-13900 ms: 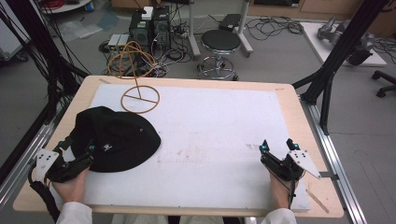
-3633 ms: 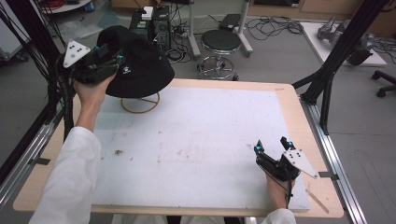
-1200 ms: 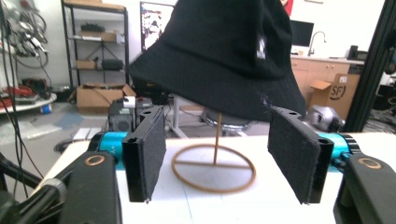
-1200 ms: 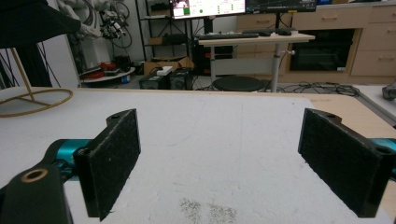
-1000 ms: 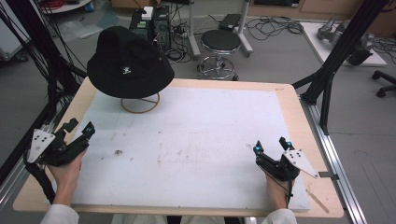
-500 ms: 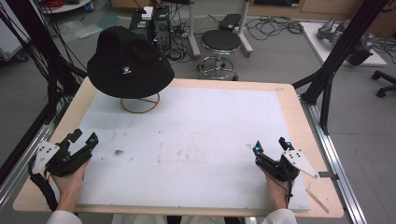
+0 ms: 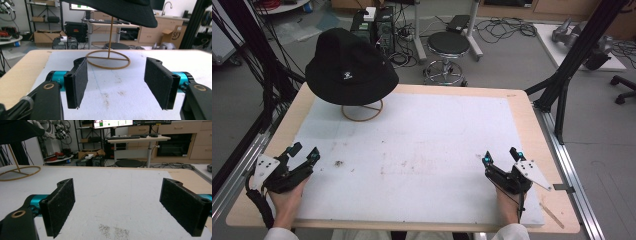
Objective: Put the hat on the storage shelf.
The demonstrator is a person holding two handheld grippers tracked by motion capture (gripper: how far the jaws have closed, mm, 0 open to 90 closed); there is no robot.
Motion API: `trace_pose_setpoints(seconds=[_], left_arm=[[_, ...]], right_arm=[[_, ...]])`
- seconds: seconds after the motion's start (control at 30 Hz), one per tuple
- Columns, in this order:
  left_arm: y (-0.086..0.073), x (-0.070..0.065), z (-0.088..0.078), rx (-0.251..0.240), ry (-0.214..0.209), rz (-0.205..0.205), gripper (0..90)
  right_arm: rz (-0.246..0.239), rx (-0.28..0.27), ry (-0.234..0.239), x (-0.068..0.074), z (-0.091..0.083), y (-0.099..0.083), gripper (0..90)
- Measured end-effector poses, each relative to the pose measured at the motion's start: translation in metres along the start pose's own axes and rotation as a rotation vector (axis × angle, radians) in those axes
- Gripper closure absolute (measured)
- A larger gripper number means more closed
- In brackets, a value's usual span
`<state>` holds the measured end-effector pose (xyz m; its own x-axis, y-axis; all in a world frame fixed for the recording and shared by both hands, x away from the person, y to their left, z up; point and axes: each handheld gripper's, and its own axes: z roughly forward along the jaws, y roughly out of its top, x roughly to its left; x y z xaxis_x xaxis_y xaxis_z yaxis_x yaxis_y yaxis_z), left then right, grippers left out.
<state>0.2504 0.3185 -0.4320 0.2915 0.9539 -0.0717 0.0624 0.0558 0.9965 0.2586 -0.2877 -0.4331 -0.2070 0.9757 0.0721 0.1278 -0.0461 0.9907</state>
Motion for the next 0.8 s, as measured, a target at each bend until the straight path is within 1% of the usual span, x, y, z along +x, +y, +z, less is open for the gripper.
trace_pose_setpoints(seconds=[0.1,0.13,0.23,0.3,0.37,0.47,0.7,0.73,0.77,0.8], left_arm=[[0.0007,0.0021,-0.0009,-0.008,0.002,-0.007,35.1],[0.001,0.0039,-0.0018,-0.014,0.005,-0.018,35.1],[0.0011,0.0051,-0.0023,-0.018,0.008,-0.026,35.1],[0.0009,0.0059,-0.002,-0.018,0.008,-0.027,35.0],[0.0008,0.0058,-0.0017,-0.018,0.01,-0.024,35.0],[0.0005,0.0048,-0.001,-0.013,0.013,-0.005,35.1],[0.0009,0.0048,-0.0012,-0.016,0.013,-0.005,35.1],[0.0007,0.0049,-0.0009,-0.015,0.014,-0.001,35.0],[0.0005,0.0046,-0.0008,-0.011,0.02,0.017,35.0],[0.0,0.0029,-0.0002,0.002,0.028,0.07,35.0]], right_arm=[[-0.002,0.003,0.001,0.0005,-0.0002,-0.0001,12.2],[0.002,0.004,0.001,0.0009,-0.0009,0.0,12.2],[-0.003,0.001,-0.003,-0.0002,-0.0016,0.0,12.2],[0.003,0.003,-0.003,-0.0003,-0.0023,0.0,12.2],[0.003,0.001,-0.005,-0.0008,-0.0027,0.0,12.2],[0.006,0.005,-0.004,-0.0004,-0.0028,0.0,12.2],[0.003,0.002,-0.004,-0.0009,-0.0029,-0.0001,12.2],[0.0,0.0,-0.004,-0.0014,-0.0028,-0.0001,12.2],[0.0,0.0,-0.003,-0.0016,-0.0029,-0.0002,12.2],[0.004,0.002,-0.004,-0.0016,-0.003,-0.0003,12.2]])
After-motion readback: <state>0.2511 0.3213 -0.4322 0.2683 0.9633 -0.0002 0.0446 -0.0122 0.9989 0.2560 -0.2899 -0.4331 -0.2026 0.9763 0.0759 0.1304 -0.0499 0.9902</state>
